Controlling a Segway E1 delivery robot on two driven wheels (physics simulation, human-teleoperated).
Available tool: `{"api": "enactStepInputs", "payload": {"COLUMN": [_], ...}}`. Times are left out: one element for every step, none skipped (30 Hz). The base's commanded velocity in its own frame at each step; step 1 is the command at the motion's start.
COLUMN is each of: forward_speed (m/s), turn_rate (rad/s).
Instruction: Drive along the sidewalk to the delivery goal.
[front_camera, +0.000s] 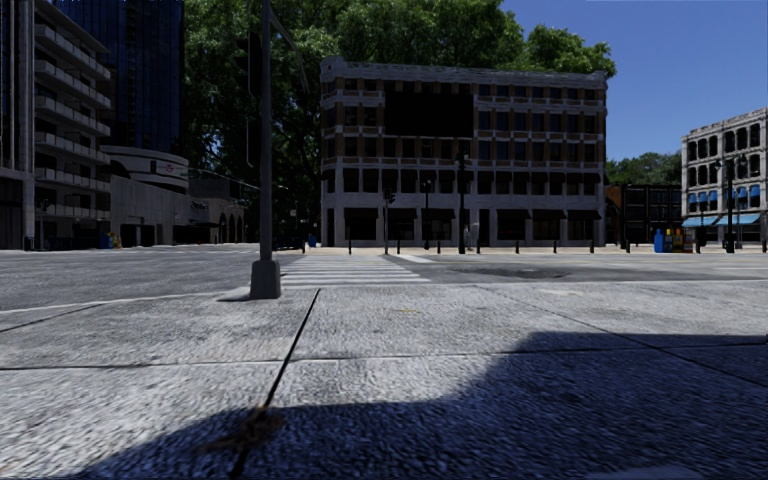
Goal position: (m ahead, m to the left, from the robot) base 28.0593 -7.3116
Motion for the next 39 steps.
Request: {"api": "enactStepInputs", "payload": {"forward_speed": [2.00, 2.00, 2.00, 2.00, 2.00, 2.00, 2.00, 2.00, 2.00, 2.00, 2.00, 2.00, 2.00, 2.00, 2.00, 2.00, 2.00, 2.00, 2.00, 2.00, 2.00, 2.00, 2.00, 2.00, 2.00, 2.00, 2.00, 2.00, 2.00, 2.00, 2.00, 2.00, 2.00, 2.00, 2.00, 2.00, 2.00, 2.00, 2.00], "turn_rate": [0.00, 0.00, 0.00, 0.00, 0.00, 0.00, 0.02, 0.08, 0.24, 0.36, 0.46, 0.71, 0.71, 0.84, 0.87, 0.43, 0.43, 0.24, 0.11, 0.03, 0.00, 0.00, 0.00, 0.00, 0.00, 0.00, 0.00, 0.00, 0.00, 0.00, 0.00, 0.00, 0.00, 0.00, 0.00, 0.02, 0.02, 0.23, 0.47]}}
